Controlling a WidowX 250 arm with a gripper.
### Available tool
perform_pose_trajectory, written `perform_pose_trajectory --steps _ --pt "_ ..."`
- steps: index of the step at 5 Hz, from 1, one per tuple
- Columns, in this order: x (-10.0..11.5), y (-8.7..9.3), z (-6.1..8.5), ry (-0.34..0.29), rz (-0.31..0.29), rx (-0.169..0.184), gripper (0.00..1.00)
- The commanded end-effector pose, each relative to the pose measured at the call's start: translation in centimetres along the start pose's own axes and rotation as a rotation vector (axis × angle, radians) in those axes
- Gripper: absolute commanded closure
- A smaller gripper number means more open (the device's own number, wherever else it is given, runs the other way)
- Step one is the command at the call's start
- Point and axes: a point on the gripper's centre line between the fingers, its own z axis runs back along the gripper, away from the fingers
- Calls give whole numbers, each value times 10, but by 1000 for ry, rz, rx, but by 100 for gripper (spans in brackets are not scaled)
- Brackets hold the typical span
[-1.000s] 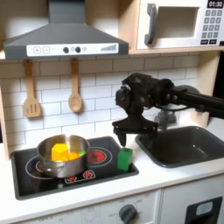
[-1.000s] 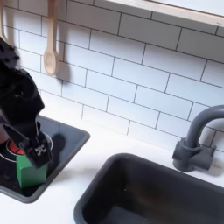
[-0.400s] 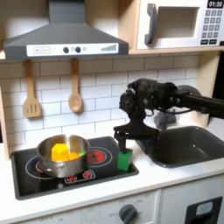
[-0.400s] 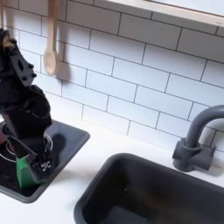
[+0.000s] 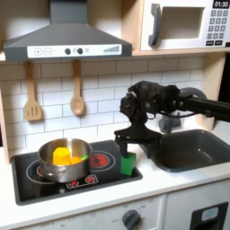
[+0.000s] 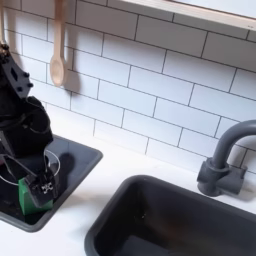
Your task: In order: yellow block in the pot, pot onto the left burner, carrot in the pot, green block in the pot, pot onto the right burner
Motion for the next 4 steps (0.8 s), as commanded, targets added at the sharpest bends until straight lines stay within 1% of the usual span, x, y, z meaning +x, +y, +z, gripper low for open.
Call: perform_pose_trajectory --steps 1,2,3,4 --pt "2 -1 -9 9 -8 -27 0" --pt "-1 1 -18 34 -4 -36 0" --pt "1 2 -16 8 -1 -33 0" --pt "4 5 -18 4 -5 -26 0"
